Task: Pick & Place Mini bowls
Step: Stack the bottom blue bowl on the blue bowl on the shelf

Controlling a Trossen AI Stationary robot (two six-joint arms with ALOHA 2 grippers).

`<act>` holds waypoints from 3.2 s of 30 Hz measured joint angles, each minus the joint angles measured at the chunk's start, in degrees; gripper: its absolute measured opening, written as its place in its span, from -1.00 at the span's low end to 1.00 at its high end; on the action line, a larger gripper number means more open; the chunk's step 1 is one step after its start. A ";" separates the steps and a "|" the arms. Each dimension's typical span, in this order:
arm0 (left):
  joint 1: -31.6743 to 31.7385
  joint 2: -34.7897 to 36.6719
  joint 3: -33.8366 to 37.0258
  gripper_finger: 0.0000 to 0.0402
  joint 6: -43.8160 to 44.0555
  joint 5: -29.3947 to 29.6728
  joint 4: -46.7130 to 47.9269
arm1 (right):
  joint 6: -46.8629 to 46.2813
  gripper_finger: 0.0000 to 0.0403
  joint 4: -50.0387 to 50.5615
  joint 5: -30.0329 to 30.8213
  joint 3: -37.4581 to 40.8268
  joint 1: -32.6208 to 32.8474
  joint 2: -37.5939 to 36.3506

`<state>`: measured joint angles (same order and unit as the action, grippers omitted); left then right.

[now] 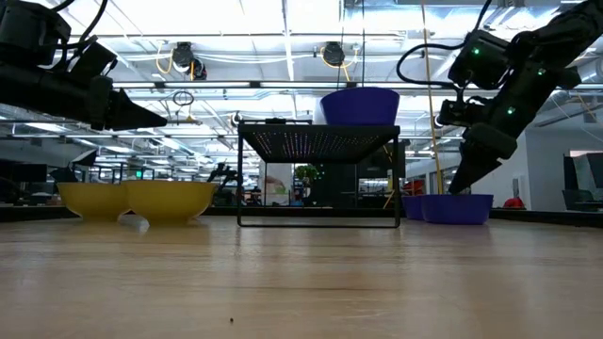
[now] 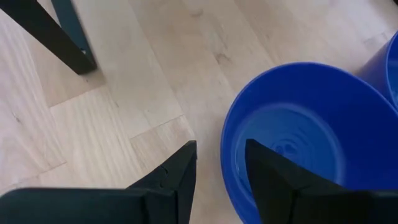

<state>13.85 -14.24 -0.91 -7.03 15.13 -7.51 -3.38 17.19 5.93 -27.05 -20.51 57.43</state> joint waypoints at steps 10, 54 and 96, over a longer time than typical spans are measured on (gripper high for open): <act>0.02 0.00 -0.01 -0.62 -0.01 0.01 -0.02 | 0.81 -0.37 -11.87 0.05 5.71 0.00 0.28; 0.02 0.00 -0.02 -0.62 0.00 0.01 -0.02 | -10.96 -0.37 1.49 4.28 2.80 0.01 0.35; 0.02 -0.02 -0.02 -0.62 0.00 0.01 0.00 | 2.14 -0.37 2.83 4.48 2.80 2.62 0.35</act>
<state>13.86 -14.26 -0.93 -7.03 15.14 -7.51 -1.23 20.03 10.41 -24.25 -17.89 57.78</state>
